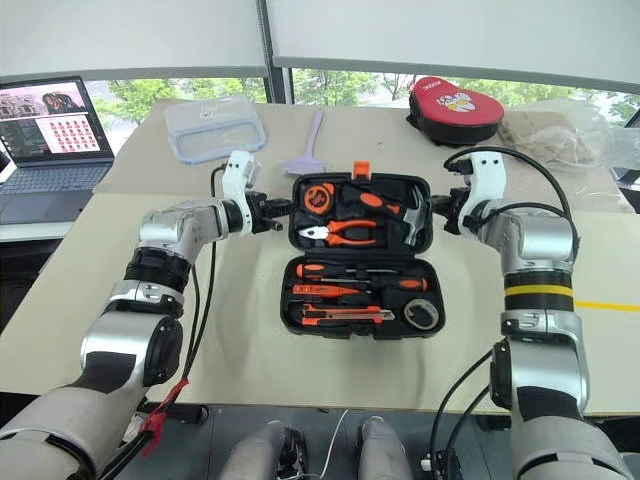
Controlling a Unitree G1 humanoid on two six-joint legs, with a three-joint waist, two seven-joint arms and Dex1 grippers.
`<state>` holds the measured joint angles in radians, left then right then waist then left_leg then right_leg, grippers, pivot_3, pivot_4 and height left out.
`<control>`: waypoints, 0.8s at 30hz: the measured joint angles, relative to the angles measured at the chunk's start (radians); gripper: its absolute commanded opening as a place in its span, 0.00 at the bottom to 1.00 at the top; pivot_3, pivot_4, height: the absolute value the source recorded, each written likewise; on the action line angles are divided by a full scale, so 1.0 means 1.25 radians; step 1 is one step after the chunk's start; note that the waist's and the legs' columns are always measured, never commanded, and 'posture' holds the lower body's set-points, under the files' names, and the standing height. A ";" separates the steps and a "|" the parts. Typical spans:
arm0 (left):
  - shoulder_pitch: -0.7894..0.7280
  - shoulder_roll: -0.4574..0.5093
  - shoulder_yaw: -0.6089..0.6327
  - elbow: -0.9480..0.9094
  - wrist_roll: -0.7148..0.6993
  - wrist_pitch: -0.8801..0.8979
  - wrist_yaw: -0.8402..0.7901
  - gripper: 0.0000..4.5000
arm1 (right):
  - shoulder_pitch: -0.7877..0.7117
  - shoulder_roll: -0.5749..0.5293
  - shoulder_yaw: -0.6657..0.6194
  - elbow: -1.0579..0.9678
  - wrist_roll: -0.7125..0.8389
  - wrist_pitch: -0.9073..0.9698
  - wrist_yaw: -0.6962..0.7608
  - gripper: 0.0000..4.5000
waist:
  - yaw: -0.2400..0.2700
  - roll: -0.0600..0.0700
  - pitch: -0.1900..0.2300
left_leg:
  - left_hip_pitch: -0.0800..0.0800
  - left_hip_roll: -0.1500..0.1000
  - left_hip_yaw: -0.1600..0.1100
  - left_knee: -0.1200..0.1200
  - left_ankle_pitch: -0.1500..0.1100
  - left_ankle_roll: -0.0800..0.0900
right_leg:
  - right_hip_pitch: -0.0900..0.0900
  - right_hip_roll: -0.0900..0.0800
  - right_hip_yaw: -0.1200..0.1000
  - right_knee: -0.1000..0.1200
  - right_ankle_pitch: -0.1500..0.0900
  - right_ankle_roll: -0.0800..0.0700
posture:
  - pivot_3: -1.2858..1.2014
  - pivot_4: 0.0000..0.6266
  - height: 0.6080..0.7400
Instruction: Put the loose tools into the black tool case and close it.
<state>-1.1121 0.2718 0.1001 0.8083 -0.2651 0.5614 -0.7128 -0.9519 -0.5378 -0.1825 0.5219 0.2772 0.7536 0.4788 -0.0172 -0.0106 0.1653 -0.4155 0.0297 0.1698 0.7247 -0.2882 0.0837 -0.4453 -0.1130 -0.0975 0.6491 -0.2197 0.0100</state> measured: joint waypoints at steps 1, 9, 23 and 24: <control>-0.003 -0.001 0.003 0.000 0.000 -0.016 0.000 0.00 | -0.003 0.002 -0.007 0.001 0.000 -0.015 -0.003 0.00 | 0.000 0.000 0.000 | 0.000 0.000 0.000 -0.001 0.000 0.000 | 0.000 0.000 0.000 0.000 0.000 0.000 | 0.52 0.24 0.93; 0.150 0.029 -0.031 -0.230 -0.005 -0.087 -0.091 0.00 | 0.179 0.005 -0.038 -0.249 0.018 -0.098 0.024 0.00 | -0.002 0.000 0.000 | -0.001 -0.003 0.000 -0.012 0.001 -0.001 | -0.004 0.000 -0.003 -0.002 -0.002 0.003 | 0.52 0.24 0.93; 0.448 0.044 -0.045 -0.623 -0.011 -0.131 -0.025 0.00 | 0.569 0.038 -0.048 -0.580 -0.021 -0.389 0.018 0.00 | 0.002 0.000 -0.001 | 0.020 0.000 -0.001 -0.012 0.000 -0.002 | 0.017 0.000 0.001 -0.007 -0.003 0.002 | 0.52 0.24 0.93; 0.458 0.047 -0.045 -0.640 -0.012 -0.128 -0.022 0.00 | 0.582 0.033 -0.048 -0.585 -0.024 -0.404 0.021 0.00 | 0.002 0.000 -0.001 | 0.021 0.000 -0.001 -0.012 0.000 -0.002 | 0.018 0.000 0.002 -0.007 -0.003 0.002 | 0.52 0.24 0.93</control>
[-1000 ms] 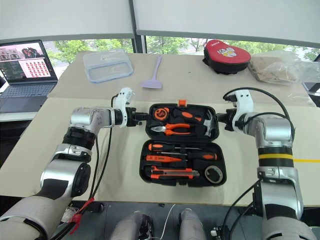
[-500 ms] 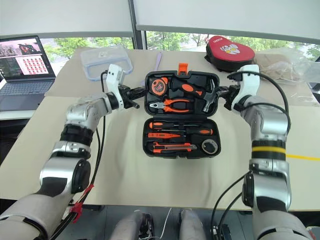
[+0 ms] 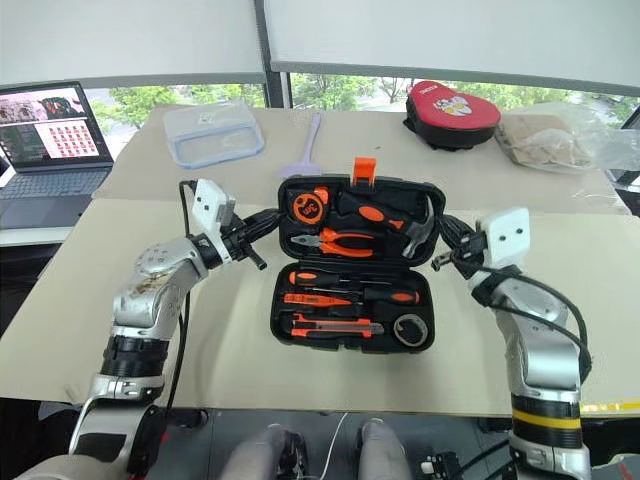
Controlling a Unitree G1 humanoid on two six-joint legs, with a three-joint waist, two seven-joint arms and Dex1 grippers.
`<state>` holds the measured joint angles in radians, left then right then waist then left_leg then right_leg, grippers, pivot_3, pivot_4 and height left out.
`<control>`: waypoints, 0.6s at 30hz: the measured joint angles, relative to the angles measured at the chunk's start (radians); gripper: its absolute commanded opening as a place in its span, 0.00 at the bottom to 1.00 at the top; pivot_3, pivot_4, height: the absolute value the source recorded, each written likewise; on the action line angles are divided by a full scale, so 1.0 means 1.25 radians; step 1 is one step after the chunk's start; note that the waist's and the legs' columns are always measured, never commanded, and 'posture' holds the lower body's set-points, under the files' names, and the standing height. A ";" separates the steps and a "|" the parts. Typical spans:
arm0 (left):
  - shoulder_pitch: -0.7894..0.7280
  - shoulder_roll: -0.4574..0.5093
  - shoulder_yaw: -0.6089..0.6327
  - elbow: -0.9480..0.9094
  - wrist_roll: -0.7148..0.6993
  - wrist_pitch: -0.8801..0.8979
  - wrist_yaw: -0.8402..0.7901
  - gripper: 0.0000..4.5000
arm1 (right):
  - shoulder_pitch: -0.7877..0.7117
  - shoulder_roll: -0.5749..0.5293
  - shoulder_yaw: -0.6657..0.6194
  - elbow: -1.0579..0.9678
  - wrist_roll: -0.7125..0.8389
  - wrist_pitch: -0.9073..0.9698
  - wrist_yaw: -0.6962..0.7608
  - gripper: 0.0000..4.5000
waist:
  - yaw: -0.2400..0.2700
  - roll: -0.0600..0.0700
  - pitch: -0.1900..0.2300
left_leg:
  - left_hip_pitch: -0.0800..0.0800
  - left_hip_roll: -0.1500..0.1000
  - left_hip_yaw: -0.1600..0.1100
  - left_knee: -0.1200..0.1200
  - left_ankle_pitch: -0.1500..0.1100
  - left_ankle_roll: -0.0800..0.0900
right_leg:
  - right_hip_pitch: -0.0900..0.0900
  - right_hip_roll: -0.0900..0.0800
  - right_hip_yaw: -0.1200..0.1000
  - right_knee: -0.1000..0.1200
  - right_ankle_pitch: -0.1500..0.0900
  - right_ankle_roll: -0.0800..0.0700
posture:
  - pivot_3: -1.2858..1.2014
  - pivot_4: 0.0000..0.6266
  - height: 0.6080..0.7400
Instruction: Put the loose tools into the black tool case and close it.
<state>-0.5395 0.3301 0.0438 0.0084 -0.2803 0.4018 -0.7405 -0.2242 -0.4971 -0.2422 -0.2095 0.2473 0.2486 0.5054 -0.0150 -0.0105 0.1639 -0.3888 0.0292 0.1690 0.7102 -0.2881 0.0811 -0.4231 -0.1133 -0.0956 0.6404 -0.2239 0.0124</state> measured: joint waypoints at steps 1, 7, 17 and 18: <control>0.016 0.005 0.001 -0.026 -0.004 0.009 0.004 0.00 | 0.017 -0.007 0.000 -0.007 -0.005 -0.025 0.008 0.00 | 0.000 0.000 0.000 | 0.001 0.000 0.000 0.000 0.000 0.000 | 0.000 0.000 0.000 0.000 0.000 0.000 | 0.52 0.24 0.93; 0.127 0.053 0.011 -0.166 -0.044 0.048 0.013 0.00 | 0.182 -0.036 -0.012 -0.131 -0.007 -0.106 0.038 0.00 | -0.001 0.000 -0.005 | 0.003 0.002 0.000 -0.001 -0.001 -0.002 | 0.001 0.001 0.001 0.001 -0.002 -0.003 | 0.52 0.24 0.93; 0.368 0.208 0.098 -0.313 -0.132 0.177 -0.004 0.77 | 0.472 -0.134 -0.115 -0.314 0.226 0.094 0.144 0.52 | 0.004 0.001 -0.008 | 0.003 0.005 -0.001 -0.001 -0.004 -0.006 | -0.001 0.000 0.003 0.005 -0.004 -0.007 | 0.52 0.24 0.93; 0.373 0.231 0.124 -0.318 -0.150 0.189 -0.019 0.77 | 0.502 -0.151 -0.147 -0.320 0.258 0.120 0.167 0.52 | 0.007 0.001 -0.008 | 0.003 0.005 -0.001 0.000 -0.005 -0.006 | -0.001 -0.001 0.003 0.004 -0.004 -0.007 | 0.52 0.24 0.93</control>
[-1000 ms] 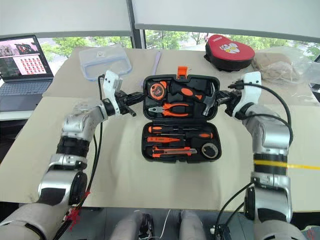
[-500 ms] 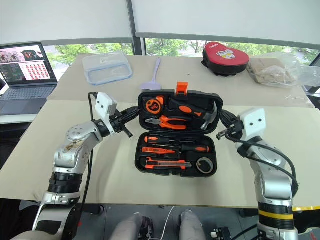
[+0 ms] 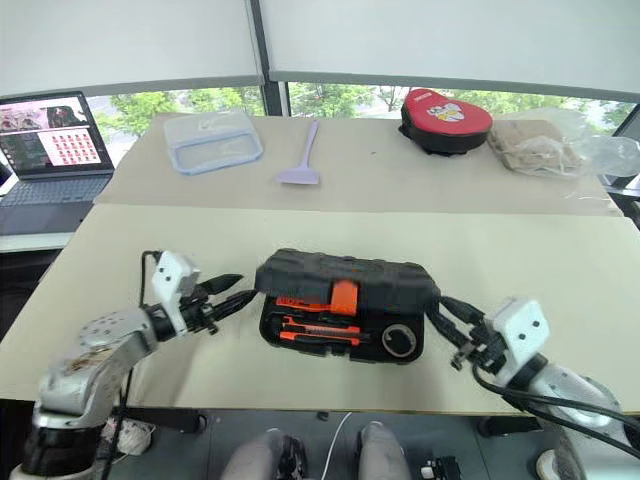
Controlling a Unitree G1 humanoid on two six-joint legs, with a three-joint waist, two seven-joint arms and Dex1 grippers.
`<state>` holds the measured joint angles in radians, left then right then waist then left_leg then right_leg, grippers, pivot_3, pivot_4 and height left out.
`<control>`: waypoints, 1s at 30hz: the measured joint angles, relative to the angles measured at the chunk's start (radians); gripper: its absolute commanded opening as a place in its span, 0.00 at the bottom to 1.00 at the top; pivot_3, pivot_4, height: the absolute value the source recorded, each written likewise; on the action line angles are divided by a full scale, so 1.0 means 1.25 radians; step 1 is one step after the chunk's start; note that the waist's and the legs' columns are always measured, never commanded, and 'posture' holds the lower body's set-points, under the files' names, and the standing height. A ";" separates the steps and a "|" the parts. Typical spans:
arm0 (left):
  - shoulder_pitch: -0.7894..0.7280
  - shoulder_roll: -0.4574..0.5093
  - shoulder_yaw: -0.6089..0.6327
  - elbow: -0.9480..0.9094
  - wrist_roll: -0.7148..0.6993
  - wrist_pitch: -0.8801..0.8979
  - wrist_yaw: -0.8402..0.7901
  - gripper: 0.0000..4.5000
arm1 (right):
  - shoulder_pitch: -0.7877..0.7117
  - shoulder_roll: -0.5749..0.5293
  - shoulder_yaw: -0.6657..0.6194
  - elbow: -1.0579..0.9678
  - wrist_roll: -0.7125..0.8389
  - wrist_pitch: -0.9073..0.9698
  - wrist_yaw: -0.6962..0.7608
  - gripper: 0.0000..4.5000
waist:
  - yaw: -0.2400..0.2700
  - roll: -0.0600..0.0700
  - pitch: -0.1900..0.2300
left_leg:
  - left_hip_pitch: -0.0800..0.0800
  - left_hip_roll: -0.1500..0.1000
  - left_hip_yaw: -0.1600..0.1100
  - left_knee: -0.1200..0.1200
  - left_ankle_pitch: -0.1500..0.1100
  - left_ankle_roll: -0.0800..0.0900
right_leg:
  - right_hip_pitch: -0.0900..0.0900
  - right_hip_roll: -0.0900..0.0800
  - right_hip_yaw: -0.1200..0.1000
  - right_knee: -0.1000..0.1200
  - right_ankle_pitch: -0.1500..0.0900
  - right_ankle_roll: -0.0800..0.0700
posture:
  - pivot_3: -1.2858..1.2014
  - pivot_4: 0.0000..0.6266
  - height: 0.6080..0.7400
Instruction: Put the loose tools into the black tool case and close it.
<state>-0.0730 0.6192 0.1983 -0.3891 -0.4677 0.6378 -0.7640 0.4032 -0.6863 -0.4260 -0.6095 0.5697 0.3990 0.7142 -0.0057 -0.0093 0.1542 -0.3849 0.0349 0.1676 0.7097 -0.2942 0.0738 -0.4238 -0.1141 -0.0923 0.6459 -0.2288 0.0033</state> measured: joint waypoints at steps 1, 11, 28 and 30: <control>0.014 0.040 0.016 -0.005 -0.018 0.011 -0.028 0.77 | 0.041 -0.029 -0.036 -0.019 0.027 0.014 0.036 0.52 | 0.003 0.001 0.000 | 0.000 0.000 0.000 0.000 -0.001 0.000 | 0.000 0.000 0.000 0.000 0.000 0.000 | 0.52 0.24 0.93; -0.241 0.142 -0.110 0.323 0.081 -0.119 -0.191 0.53 | 0.164 -0.138 -0.019 -0.081 0.012 0.012 0.231 0.20 | 0.033 -0.001 0.000 | -0.003 -0.001 0.000 0.001 -0.003 -0.003 | 0.000 0.000 -0.002 -0.004 0.001 0.001 | 0.52 0.24 0.93; -0.632 -0.096 -0.410 0.763 0.339 -0.472 -0.387 0.02 | -0.242 -0.144 0.303 0.165 -0.241 0.012 0.153 0.00 | 0.007 -0.008 0.003 | -0.008 -0.002 0.000 0.007 0.001 0.006 | -0.002 0.002 -0.003 -0.004 0.001 0.003 | 0.52 0.24 0.93; -0.618 -0.089 -0.423 0.755 0.349 -0.487 -0.415 0.02 | -0.300 -0.130 0.288 0.220 -0.249 0.022 0.121 0.00 | 0.007 -0.007 0.003 | -0.008 -0.002 0.000 0.007 0.001 0.006 | -0.003 0.001 -0.003 -0.003 0.001 0.003 | 0.52 0.24 0.93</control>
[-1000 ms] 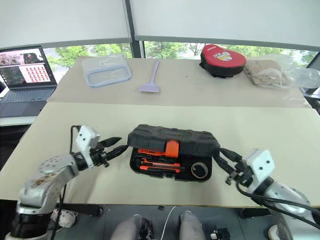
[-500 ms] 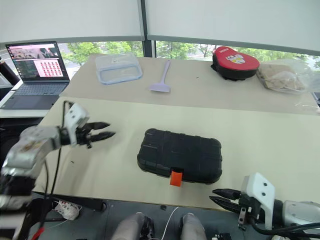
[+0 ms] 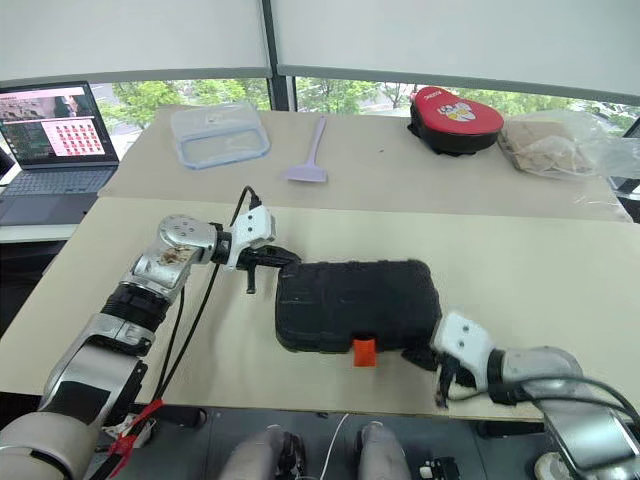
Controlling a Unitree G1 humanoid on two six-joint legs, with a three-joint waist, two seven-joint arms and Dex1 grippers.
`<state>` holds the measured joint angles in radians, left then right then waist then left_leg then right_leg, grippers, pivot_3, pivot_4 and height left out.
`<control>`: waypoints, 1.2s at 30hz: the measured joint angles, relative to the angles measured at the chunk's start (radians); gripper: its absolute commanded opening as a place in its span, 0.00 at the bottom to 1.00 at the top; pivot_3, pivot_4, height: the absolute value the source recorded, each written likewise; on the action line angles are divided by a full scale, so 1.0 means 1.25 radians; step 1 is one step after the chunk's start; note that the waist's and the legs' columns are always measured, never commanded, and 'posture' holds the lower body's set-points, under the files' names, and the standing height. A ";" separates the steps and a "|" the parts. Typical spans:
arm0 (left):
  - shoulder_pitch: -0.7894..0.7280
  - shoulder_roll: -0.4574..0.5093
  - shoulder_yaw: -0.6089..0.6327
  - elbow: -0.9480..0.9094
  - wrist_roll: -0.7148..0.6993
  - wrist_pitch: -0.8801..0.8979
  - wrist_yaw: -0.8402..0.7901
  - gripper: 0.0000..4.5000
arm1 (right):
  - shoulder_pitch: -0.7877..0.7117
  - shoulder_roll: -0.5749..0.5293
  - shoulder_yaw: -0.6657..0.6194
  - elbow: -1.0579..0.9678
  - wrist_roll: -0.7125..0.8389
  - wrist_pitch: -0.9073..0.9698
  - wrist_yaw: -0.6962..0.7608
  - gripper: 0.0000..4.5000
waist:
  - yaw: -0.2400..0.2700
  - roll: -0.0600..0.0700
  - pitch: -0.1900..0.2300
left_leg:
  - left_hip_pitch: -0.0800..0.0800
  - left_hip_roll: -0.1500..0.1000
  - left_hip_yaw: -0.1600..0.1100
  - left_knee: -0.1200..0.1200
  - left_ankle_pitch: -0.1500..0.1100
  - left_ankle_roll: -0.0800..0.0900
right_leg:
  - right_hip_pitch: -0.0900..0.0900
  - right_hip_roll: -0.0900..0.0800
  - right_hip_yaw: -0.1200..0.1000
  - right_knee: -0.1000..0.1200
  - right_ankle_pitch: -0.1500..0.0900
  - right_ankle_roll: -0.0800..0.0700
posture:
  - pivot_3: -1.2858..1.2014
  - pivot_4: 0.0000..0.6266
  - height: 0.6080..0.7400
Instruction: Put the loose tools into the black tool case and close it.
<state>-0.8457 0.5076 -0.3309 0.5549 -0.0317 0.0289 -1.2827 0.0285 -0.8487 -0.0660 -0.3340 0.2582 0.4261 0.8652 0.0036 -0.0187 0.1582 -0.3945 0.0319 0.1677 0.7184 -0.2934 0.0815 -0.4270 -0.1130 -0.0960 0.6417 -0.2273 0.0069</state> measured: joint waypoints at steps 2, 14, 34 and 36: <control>0.020 0.004 -0.003 -0.021 -0.009 0.026 -0.033 0.02 | -0.026 -0.001 -0.019 0.021 0.000 0.001 -0.004 0.00 | 0.004 0.000 0.000 | -0.002 0.001 -0.001 0.000 0.000 0.000 | -0.001 0.000 -0.002 0.000 0.000 0.000 | 0.52 0.24 0.93; -0.059 -0.074 0.040 -0.234 -0.159 0.276 -0.098 0.02 | 0.074 -0.077 -0.166 -0.067 0.129 0.059 0.126 0.00 | 0.015 0.000 0.000 | -0.008 0.000 -0.003 0.008 -0.001 0.003 | -0.003 0.000 -0.003 0.003 0.000 0.003 | 0.52 0.24 0.93; -0.095 -0.191 -0.161 -0.045 0.070 -0.150 -0.016 0.02 | 0.029 -0.016 -0.076 -0.124 0.142 0.086 0.063 0.00 | 0.007 0.000 -0.008 | -0.003 0.001 -0.006 0.008 -0.004 0.007 | 0.003 -0.002 -0.003 0.000 0.001 0.002 | 0.52 0.24 0.93; -0.094 -0.193 -0.161 -0.044 0.070 -0.150 -0.015 0.02 | 0.012 -0.015 -0.034 -0.116 0.120 0.086 0.053 0.00 | 0.007 0.000 -0.008 | -0.003 0.001 -0.006 0.008 -0.004 0.007 | 0.003 -0.002 -0.003 0.000 0.001 0.002 | 0.52 0.24 0.93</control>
<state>-0.9630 0.2659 -0.5324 0.4995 0.0556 -0.1590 -1.3009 0.0432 -0.8673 -0.1084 -0.4791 0.4086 0.5339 0.9319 0.0129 -0.0185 0.1476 -0.3980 0.0336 0.1598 0.7279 -0.2980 0.0897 -0.4229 -0.1154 -0.0993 0.6416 -0.2257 0.0092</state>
